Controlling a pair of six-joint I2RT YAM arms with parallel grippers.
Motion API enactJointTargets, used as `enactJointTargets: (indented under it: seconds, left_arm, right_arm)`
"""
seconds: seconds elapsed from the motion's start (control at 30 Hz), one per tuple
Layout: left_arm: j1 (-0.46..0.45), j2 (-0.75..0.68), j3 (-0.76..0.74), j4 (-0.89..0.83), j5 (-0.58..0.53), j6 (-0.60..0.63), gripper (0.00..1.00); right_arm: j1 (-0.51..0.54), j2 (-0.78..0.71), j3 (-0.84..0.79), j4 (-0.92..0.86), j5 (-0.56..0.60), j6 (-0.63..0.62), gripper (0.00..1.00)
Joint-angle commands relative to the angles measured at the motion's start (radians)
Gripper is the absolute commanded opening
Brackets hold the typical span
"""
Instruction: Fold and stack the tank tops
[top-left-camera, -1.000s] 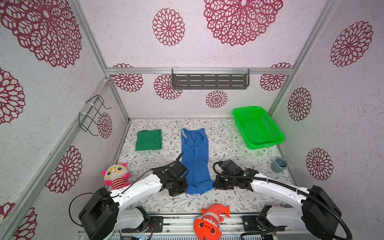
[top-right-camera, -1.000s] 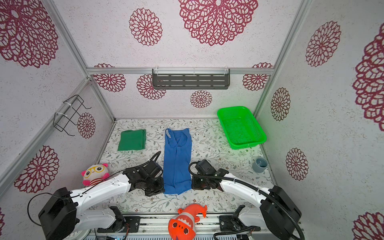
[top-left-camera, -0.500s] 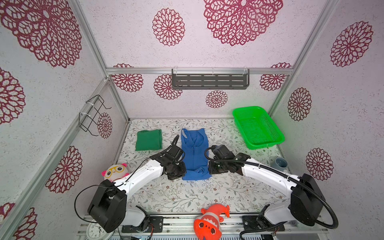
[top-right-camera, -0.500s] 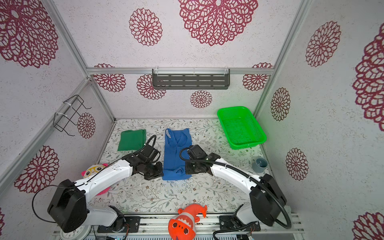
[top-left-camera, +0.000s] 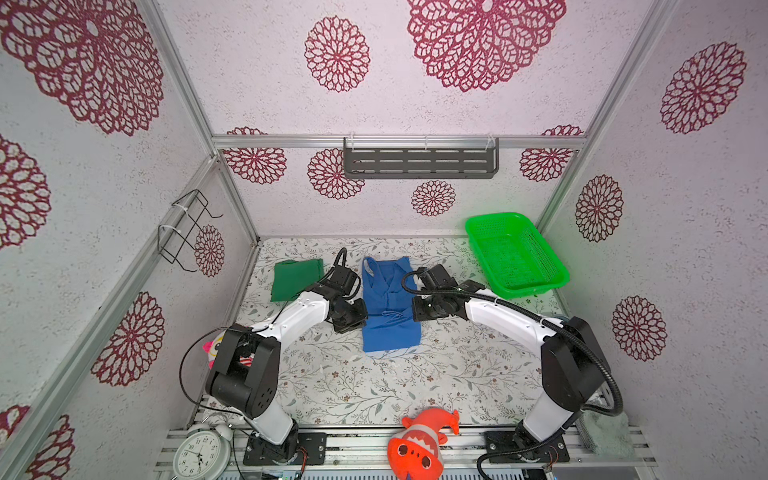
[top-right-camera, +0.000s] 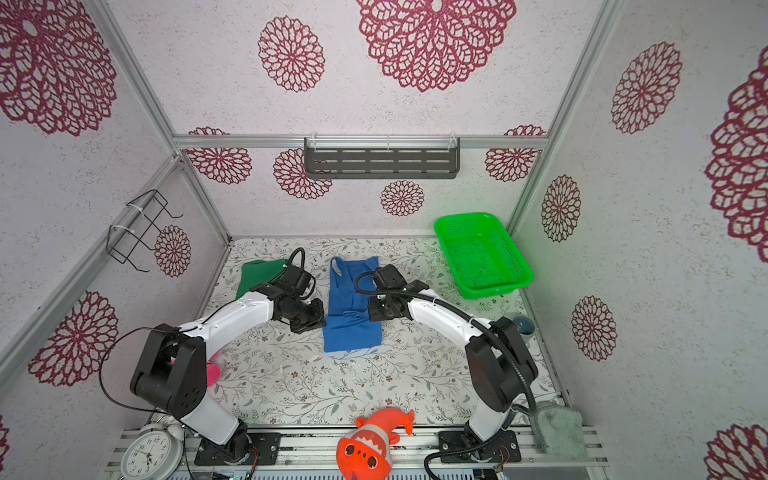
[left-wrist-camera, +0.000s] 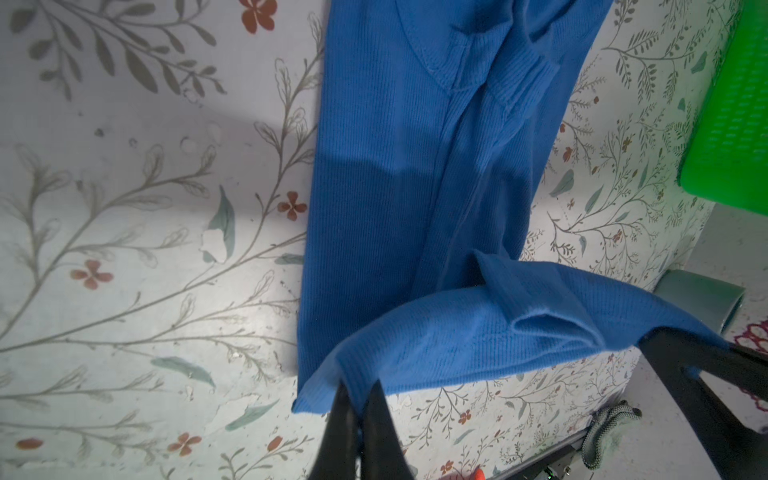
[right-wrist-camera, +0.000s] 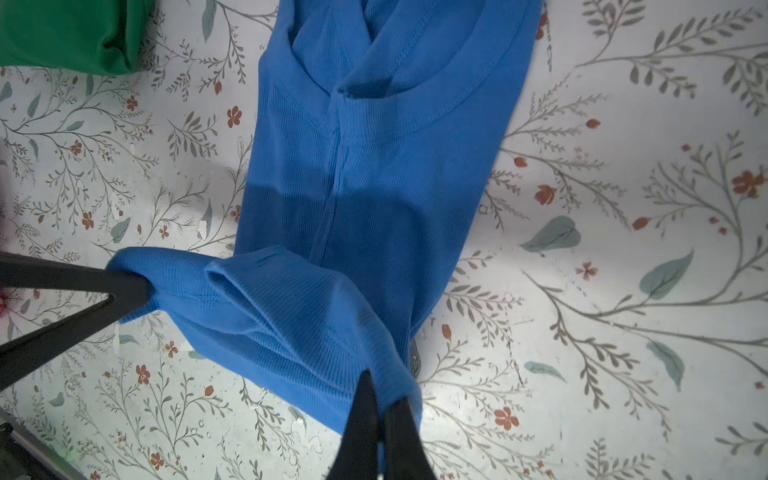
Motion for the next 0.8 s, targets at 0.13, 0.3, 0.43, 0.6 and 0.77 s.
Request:
enactJointTargets:
  seconds: [0.13, 0.3, 0.43, 0.6, 0.77]
  left_arm:
    - [0.078, 0.123, 0.137, 0.043, 0.055, 0.083, 0.0]
    - [0.104, 0.248, 0.241, 0.046, 0.101, 0.107, 0.0]
    - [0.117, 0.351, 0.325, 0.045, 0.127, 0.113, 0.02]
    - [0.166, 0.397, 0.449, 0.029, 0.141, 0.131, 0.4]
    - [0.208, 0.359, 0.561, -0.038, 0.119, 0.153, 0.46]
  right_arm:
    - [-0.052, 0.107, 0.123, 0.027, -0.004, -0.076, 0.0]
    - [-0.076, 0.188, 0.194, 0.029, -0.023, -0.104, 0.0]
    - [-0.105, 0.247, 0.259, 0.021, -0.05, -0.109, 0.0]
    - [-0.15, 0.289, 0.37, 0.021, -0.095, -0.156, 0.45]
    - [-0.193, 0.227, 0.427, -0.016, -0.06, -0.177, 0.48]
